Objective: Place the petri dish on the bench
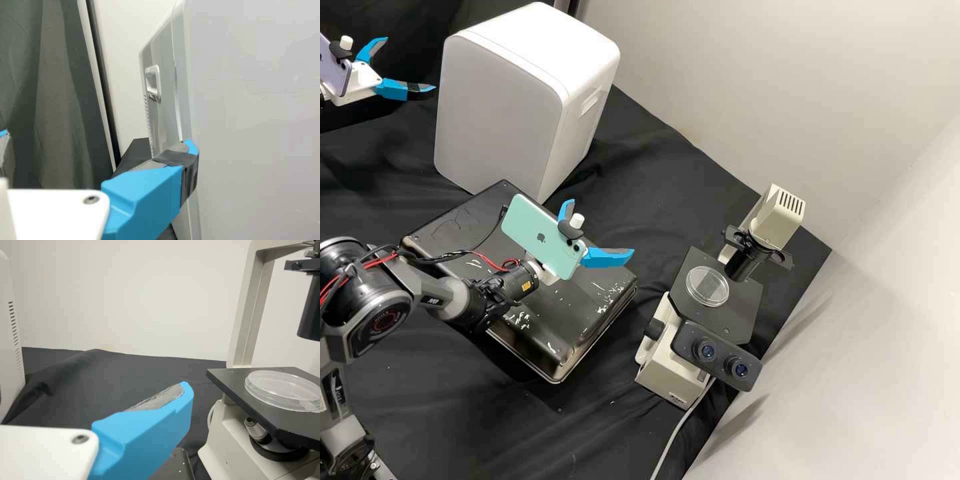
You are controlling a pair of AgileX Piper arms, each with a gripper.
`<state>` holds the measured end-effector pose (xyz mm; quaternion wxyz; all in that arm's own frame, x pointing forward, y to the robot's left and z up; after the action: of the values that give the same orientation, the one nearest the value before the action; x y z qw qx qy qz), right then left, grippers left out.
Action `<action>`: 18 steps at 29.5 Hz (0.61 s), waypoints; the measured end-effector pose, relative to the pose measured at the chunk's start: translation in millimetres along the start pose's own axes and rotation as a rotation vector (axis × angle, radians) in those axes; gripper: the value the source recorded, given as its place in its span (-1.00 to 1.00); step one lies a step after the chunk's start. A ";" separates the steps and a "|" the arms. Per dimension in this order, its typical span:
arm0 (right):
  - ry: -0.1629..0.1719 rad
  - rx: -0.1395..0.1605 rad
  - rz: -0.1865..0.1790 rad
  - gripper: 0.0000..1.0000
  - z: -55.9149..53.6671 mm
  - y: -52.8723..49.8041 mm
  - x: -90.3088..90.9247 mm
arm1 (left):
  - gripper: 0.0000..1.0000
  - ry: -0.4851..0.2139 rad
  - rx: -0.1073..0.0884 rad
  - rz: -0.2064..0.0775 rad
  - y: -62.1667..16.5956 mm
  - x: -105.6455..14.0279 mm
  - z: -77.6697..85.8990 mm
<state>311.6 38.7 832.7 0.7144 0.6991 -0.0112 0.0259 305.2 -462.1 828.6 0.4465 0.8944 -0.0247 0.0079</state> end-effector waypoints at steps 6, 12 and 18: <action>0.000 0.000 0.000 1.00 0.0 0.0 0.0 | 1.00 0.000 0.000 0.000 0.0 0.0 0.0; 0.000 0.000 0.000 1.00 0.0 0.0 0.0 | 1.00 0.000 0.000 0.000 0.0 0.0 0.0; 0.000 0.000 0.000 1.00 0.0 0.0 0.0 | 1.00 -0.053 -0.004 -0.012 -1.7 -3.3 7.1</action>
<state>311.6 38.7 832.7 0.7144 0.6991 -0.0112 0.0259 302.0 -466.6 822.8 0.4475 0.8936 -0.0309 -0.0185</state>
